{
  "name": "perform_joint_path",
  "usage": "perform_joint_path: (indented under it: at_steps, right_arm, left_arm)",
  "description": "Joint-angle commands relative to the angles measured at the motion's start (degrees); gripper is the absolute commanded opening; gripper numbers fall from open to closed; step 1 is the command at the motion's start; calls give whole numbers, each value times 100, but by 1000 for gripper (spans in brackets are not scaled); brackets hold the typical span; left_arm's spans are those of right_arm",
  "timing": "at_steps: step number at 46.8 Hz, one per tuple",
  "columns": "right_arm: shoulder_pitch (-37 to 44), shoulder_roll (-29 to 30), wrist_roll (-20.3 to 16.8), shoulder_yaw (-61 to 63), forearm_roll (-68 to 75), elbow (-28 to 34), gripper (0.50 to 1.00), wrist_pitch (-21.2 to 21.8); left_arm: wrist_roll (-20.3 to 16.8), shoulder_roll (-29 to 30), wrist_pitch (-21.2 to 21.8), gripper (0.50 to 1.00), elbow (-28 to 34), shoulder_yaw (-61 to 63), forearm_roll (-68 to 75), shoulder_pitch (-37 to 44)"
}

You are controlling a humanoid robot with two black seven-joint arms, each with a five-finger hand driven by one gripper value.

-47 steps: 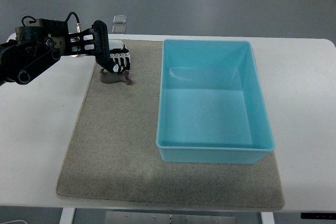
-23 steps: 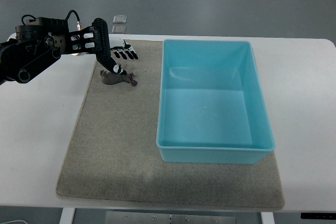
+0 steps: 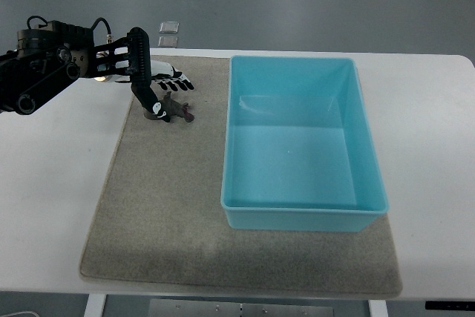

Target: Place brown hippo in blue box with left hand

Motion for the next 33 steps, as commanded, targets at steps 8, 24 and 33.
perform_joint_path:
  at_steps: [8, 24, 33]
  right_arm:
    - [0, 0, 0, 0, -9, 0, 936, 0]
    - [0, 0, 0, 0, 0, 0, 936, -8]
    - [0, 0, 0, 0, 0, 0, 936, -8]
  left_arm:
    - [0, 9, -177, 874, -89, 10, 22, 9]
    - [0, 27, -195, 703, -168, 18, 110, 27]
    - [8, 27, -195, 553, -168, 18, 119, 36]
